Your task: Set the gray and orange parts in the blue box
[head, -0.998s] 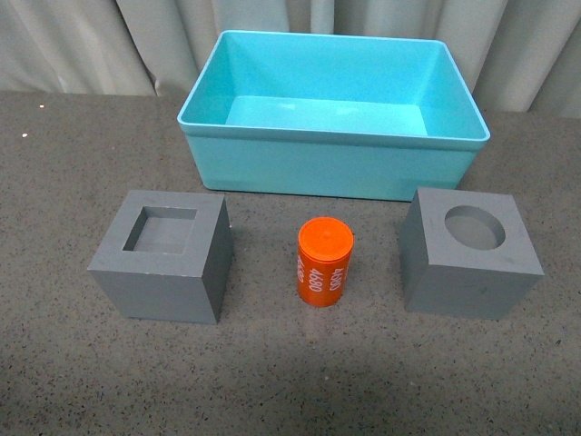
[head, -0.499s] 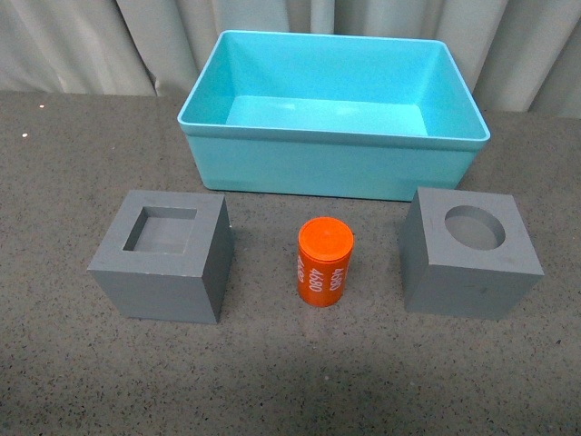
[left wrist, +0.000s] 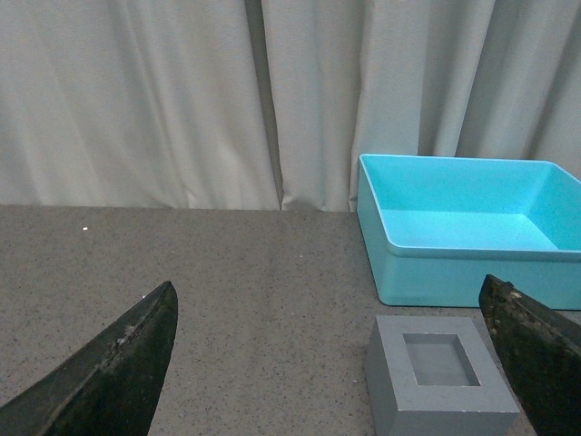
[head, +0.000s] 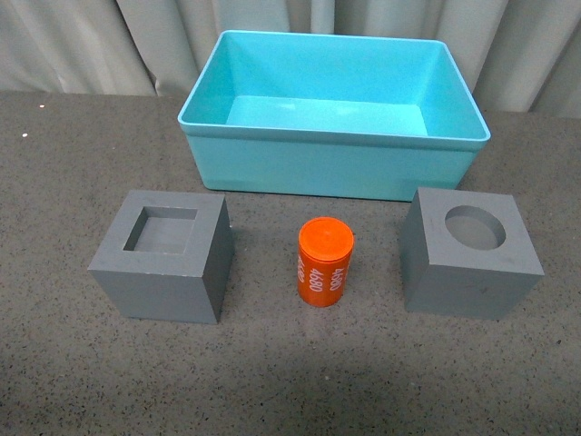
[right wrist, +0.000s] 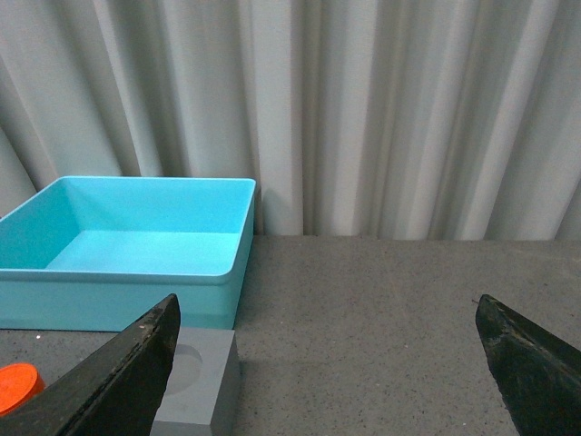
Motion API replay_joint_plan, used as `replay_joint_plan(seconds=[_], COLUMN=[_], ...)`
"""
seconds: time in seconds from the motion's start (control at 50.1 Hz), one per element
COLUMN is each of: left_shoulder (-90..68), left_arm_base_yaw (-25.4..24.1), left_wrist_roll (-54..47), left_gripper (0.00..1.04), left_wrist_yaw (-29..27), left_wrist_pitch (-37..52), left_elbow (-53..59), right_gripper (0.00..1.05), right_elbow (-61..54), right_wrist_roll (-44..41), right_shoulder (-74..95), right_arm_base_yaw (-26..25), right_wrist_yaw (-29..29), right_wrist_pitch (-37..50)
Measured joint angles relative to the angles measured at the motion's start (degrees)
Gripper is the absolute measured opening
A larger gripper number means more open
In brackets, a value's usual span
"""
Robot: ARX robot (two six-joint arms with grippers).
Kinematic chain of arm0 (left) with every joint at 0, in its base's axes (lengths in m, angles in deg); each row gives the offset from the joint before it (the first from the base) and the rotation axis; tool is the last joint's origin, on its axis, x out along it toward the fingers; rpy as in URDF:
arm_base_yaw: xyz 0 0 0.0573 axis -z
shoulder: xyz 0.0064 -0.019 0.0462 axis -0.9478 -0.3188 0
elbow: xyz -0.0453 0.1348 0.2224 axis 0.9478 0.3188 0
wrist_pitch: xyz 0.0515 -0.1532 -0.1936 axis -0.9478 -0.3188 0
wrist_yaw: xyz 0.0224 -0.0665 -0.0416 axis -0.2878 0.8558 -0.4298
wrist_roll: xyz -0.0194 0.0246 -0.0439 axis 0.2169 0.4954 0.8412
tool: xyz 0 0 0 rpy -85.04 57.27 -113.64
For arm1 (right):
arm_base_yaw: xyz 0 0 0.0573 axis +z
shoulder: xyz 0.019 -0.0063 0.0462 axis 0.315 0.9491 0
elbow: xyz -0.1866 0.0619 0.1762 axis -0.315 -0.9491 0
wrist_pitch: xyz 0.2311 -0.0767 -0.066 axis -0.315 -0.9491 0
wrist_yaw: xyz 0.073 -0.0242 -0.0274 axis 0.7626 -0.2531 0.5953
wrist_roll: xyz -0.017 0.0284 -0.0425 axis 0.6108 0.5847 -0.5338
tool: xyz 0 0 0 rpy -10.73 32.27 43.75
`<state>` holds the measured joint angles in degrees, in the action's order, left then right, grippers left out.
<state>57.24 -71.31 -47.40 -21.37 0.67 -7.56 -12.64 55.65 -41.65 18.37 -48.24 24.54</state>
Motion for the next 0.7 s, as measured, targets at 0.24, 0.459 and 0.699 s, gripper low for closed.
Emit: replay_joint_plan(seconds=[0.24,0.459,0.699], left_shoulder=[0.00,0.00,0.00], left_arm_base_yaw=[0.00,0.00,0.00], left_wrist_roll=[0.00,-0.02,0.00], left_gripper=[0.98,0.98,0.98], left_wrist_yaw=[0.00,-0.04,-0.07], left_wrist_pitch=[0.00,0.00,0.00], left_elbow=[0.00,0.00,0.00], right_gripper=[0.95,0.95,0.95], right_elbow=[0.00,4.35,19.89], right_wrist_roll=[-1.60,-15.50,-4.68], right_shoulder=[0.31,23.32,61.40], right_arm_base_yaw=[0.72,8.92,10.95], right_wrist_yaw=[-2.23,-14.53,-9.66], right_wrist_pitch=[0.39,13.20,12.98])
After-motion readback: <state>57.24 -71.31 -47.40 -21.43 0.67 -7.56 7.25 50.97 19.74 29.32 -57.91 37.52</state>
